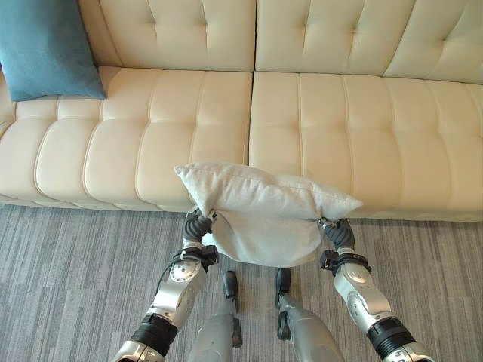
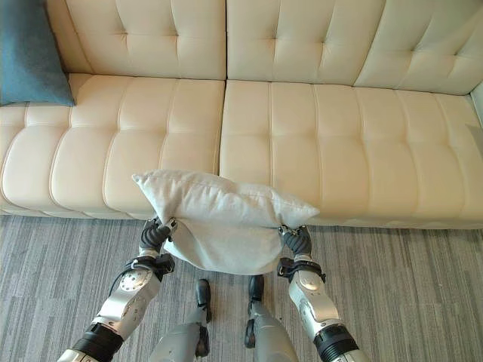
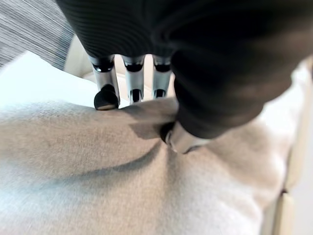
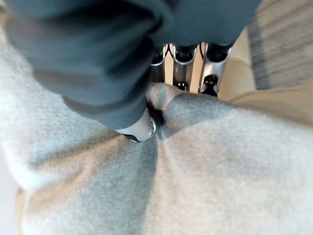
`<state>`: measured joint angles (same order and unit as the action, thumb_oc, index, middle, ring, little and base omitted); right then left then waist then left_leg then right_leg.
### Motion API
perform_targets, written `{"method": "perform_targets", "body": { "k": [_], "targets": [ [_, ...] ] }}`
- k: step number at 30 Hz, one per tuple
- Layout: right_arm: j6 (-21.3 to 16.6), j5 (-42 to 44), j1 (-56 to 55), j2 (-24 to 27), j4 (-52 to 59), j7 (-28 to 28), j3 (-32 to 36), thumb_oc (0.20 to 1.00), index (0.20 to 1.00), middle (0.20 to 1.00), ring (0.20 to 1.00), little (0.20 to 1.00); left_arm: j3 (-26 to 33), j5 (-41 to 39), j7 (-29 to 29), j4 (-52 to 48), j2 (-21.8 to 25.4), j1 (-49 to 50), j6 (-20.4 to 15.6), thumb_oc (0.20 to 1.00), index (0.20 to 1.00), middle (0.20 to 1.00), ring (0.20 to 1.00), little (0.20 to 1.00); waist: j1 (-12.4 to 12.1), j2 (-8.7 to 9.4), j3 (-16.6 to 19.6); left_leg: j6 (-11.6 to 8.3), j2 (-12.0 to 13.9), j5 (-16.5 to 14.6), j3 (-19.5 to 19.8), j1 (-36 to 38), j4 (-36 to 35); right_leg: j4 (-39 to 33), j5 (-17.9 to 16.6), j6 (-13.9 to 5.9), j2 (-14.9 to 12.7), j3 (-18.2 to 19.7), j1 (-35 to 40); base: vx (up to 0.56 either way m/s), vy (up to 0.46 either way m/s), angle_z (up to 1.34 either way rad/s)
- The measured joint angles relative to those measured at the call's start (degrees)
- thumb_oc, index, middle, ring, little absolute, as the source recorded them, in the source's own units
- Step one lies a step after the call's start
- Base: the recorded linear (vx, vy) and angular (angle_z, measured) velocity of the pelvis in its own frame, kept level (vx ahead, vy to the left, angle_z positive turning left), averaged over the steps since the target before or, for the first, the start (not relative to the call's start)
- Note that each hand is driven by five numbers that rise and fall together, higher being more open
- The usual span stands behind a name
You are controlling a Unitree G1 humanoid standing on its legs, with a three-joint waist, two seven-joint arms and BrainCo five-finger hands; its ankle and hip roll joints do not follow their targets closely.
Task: Pick up all the scattered cushions and arrange them neatly on the sofa.
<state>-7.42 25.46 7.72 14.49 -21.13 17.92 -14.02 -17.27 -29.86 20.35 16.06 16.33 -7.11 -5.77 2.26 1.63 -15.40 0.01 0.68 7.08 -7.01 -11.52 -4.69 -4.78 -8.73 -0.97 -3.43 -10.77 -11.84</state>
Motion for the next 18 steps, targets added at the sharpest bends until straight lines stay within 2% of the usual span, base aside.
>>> {"method": "perform_targets", "body": {
  "k": [2,6,12,18],
  "targets": [
    [0.61,-0.80,-1.82,-0.01,0.07,-0.20,0.04,0.200,0.200,0.200,0.200,0.200,-0.38,0.01,-0.65,-0.01,0.15,2.11,1.08,0.200,0.200,0.200,0.200,0.200,-0.01,-0.06,0.00,-0.06,0.05,-0.05,0.09,1.91,-0.01,0.00,0.34,-0.42,0.02,-0.14,1.98,0.07,-0.016,0.06],
    [1.73,-1.90,-7.04,0.02,2.22,-2.61,1.39,0.200,0.200,0.200,0.200,0.200,-0.17,0.07,-3.02,-2.43,0.21,8.94,2.80,0.200,0.200,0.200,0.200,0.200,-0.02,-0.68,0.54,-1.60,0.21,-1.49,0.18,5.83,-0.42,-0.30,1.77,-0.99,0.16,-0.20,5.89,0.07,-0.017,0.02],
    [3.04,-2.14,-13.03,0.24,6.48,-3.74,1.72,0.200,0.200,0.200,0.200,0.200,0.59,0.34,-3.85,-4.72,-0.02,13.03,4.10,0.200,0.200,0.200,0.200,0.200,-0.06,-1.87,2.35,-1.51,0.41,-1.71,0.25,7.40,-0.44,-0.31,1.70,-0.98,0.20,-0.09,7.48,0.07,-0.047,-0.01],
    [3.04,-5.42,-13.59,2.28,8.31,-3.85,1.48,0.200,0.200,0.200,0.200,0.200,1.36,2.10,-3.90,-6.34,0.01,14.01,4.86,0.200,0.200,0.200,0.200,0.200,-0.12,-2.02,4.51,-1.28,0.95,-1.85,0.60,8.88,-0.43,-0.28,1.98,-0.77,0.87,-0.03,9.10,0.02,-0.157,0.01]
  ]
}}
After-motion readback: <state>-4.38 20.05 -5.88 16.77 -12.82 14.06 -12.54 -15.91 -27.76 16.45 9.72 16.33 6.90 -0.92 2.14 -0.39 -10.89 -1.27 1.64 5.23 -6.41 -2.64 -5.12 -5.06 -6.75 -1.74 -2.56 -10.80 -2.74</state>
